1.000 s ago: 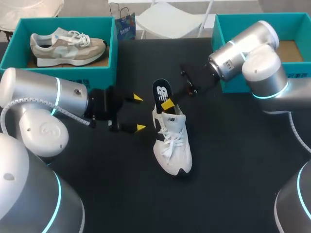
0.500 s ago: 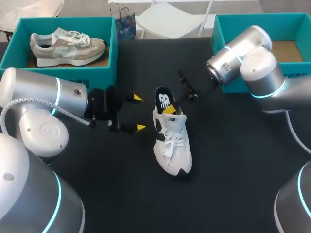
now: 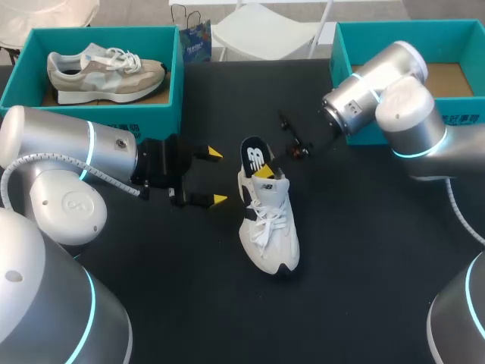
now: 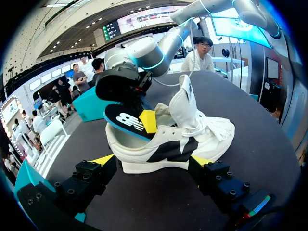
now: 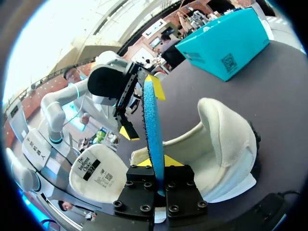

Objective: Take the shoe out of the shoebox, open the shoe tongue, remove and reinsert the insole, then place the shoe into the shoebox

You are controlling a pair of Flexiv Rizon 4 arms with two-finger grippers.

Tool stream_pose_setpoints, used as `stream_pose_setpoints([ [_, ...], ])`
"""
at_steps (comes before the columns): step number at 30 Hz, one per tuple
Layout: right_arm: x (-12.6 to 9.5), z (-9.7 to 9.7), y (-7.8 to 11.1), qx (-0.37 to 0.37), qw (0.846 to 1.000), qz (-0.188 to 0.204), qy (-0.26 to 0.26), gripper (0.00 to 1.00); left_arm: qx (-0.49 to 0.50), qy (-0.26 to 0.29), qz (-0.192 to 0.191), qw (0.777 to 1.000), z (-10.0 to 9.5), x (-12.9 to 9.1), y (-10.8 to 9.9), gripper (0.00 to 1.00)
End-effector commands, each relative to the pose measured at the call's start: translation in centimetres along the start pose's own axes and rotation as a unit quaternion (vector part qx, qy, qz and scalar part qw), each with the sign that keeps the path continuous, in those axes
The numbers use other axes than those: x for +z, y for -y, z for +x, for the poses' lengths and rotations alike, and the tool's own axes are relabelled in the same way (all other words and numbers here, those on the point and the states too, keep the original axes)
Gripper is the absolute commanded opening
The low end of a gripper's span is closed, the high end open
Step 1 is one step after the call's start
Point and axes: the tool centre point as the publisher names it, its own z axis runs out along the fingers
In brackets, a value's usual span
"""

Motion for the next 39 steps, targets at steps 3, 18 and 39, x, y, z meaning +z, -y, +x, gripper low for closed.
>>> stream_pose_setpoints([
  [3, -0.8, 0.6, -1.7, -0.015, 1.0, 0.009, 0.009, 0.0, 0.0, -0.001, -0.002, 1.0, -0.1, 0.1, 0.1, 1.0],
  [18, -1.0, 0.0, -1.3, -0.009, 0.999, 0.042, 0.003, 0.36, 0.0, -0.001, -0.002, 1.0, -0.1, 0.1, 0.1, 1.0],
  [39, -0.2, -0.1, 0.1, 0.024, 0.995, 0.092, 0.002, 0.0, 0.0, -0.001, -0.002, 1.0, -0.1, 0.1, 0.1, 1.0],
])
